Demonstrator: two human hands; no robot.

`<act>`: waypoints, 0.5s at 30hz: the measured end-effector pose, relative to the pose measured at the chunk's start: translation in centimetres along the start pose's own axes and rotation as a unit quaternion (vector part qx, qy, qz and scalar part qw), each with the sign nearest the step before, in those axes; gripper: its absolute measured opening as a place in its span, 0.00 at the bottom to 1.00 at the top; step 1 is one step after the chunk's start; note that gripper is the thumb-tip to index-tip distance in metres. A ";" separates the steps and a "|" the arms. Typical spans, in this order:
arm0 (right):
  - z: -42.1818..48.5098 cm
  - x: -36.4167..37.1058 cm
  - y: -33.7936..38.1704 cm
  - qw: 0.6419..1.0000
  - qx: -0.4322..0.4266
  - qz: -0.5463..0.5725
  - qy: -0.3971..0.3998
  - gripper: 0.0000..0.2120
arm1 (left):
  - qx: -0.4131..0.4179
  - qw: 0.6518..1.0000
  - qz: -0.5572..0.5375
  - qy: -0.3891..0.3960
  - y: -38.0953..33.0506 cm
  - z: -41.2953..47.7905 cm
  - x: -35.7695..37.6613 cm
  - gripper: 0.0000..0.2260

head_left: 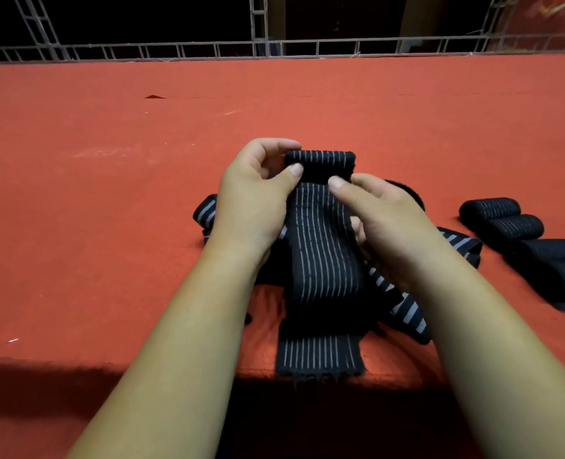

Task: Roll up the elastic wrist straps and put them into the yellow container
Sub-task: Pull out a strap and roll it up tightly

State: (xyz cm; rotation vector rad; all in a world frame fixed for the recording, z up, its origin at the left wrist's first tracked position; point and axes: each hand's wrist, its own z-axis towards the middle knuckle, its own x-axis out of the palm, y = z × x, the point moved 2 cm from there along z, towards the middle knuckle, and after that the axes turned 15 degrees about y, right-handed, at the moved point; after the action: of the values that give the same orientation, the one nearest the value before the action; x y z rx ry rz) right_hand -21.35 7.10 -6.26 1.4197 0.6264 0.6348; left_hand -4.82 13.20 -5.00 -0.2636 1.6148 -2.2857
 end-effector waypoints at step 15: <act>1.1 -0.1 -0.3 0.987 -0.037 -0.024 -0.151 0.16 | 0.008 0.999 -0.003 0.047 0.2 -0.4 1.1 0.15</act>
State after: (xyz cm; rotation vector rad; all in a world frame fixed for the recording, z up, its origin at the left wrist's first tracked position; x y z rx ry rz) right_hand -20.62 6.31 -6.47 1.3917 0.3917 0.3885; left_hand -5.93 13.14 -5.33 -0.1595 1.6413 -2.3469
